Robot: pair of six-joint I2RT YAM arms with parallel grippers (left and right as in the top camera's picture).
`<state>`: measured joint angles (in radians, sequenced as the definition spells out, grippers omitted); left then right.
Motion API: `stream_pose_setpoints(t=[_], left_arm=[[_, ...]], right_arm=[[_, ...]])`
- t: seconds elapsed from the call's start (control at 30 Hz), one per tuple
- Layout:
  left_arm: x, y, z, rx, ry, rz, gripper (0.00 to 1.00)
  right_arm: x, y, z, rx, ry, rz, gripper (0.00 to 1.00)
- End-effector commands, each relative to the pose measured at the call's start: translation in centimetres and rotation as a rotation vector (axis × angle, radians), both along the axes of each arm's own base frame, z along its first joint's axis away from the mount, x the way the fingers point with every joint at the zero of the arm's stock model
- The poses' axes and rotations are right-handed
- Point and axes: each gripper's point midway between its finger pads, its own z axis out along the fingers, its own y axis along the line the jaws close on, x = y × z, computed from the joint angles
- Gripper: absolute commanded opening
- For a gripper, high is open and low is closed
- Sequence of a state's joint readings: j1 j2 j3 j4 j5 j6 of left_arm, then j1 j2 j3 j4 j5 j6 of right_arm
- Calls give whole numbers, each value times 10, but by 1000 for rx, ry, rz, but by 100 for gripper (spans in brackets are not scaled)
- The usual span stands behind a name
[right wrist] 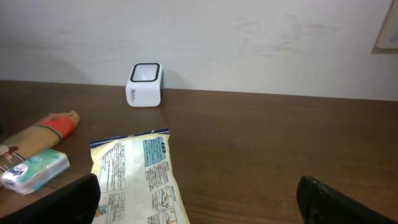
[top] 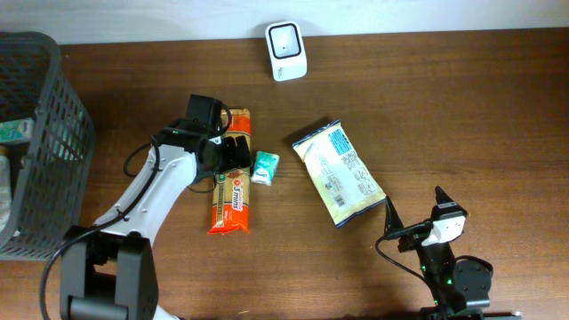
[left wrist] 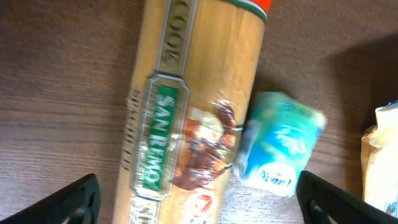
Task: Scan the item barcode
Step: 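Pull the spaghetti package from the basket with the left gripper, lay it down, then grasp the white tube in the basket, place it beside the spaghetti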
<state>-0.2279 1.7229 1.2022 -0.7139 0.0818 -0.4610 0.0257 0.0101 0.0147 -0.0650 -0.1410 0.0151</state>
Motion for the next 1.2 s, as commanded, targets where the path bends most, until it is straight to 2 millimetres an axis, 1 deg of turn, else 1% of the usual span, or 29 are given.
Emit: stream_pose_setpoints(t=[0.0, 0.07, 0.1, 0.13, 0.17, 0.2, 0.23, 0.27, 0.33, 0.37, 0.4, 0.43, 0.5, 0.53, 0.57, 0.6, 0.63, 0.7, 0.73, 0.8, 0.83, 0.87, 0.93, 0.97, 1.03, 1.07, 1.1, 1.13, 1.17], left_arm=[[13, -4, 30, 14, -93, -105, 99], [25, -2, 60, 19, -162, -132, 99], [40, 6, 103, 34, -261, -152, 99], [49, 14, 136, 48, -337, -163, 99], [54, 22, 161, 65, -393, -173, 99], [61, 39, 199, 107, -477, -167, 99], [64, 60, 229, 153, -538, -126, 99], [64, 91, 264, 214, -603, -39, 99], [60, 148, 317, 331, -711, 86, 99], [57, 168, 332, 375, -741, 126, 99], [54, 188, 343, 412, -759, 171, 99], [47, 220, 351, 476, -765, 237, 99], [37, 265, 348, 549, -729, 328, 99], [33, 284, 344, 569, -708, 371, 99], [29, 302, 338, 583, -686, 407, 99], [23, 325, 329, 596, -650, 451, 99], [20, 341, 320, 617, -612, 460, 100], [14, 374, 289, 692, -485, 393, 99], [12, 383, 278, 696, -447, 386, 98], [5, 408, 242, 673, -348, 414, 98], [1, 416, 224, 660, -297, 413, 98], [-1, 420, 213, 655, -261, 402, 98], [-6, 429, 177, 628, -163, 369, 97], [-8, 431, 159, 612, -117, 352, 97], [-16, 434, 129, 591, -46, 315, 95], [-19, 436, 118, 585, -20, 307, 95], [-25, 440, 105, 584, 12, 315, 95], [-35, 448, 87, 578, 54, 333, 95], [-40, 452, 77, 565, 76, 340, 95]], right_arm=[[0, -1, -3, -3, 2, -1, 99], [0, -1, -3, -3, 2, -1, 99], [0, -1, -3, -3, 2, -1, 99], [0, -1, -3, -3, 1, -1, 99], [0, -1, -3, -3, 2, -1, 99], [0, -1, -3, -3, 1, -1, 99], [0, -1, -3, -3, 1, -1, 99], [0, -1, -3, -3, 2, -1, 99], [0, -1, -3, -3, 1, -1, 99], [0, -1, -3, -3, 2, -1, 99], [0, -1, -3, -3, 2, -1, 99], [0, -1, -3, -3, 2, -1, 99], [0, -1, -3, -3, 2, -1, 99], [0, -1, -3, -3, 2, -1, 99], [0, -1, -3, -3, 2, -1, 99], [0, -1, -3, -3, 2, -1, 99], [0, -1, -3, -3, 1, -1, 98], [0, -1, -3, -3, 1, -1, 99], [0, -1, -3, -3, 2, -1, 99], [0, -1, -3, -3, 1, -1, 99], [0, -1, -3, -3, 2, -1, 99], [0, -1, -3, -3, 2, -1, 99], [0, -1, -3, -3, 1, -1, 99], [0, -1, -3, -3, 2, -1, 99], [0, -1, -3, -3, 2, -1, 99], [0, -1, -3, -3, 2, -1, 99], [0, -1, -3, -3, 1, -1, 99], [0, -1, -3, -3, 2, -1, 99], [0, -1, -3, -3, 2, -1, 99]])
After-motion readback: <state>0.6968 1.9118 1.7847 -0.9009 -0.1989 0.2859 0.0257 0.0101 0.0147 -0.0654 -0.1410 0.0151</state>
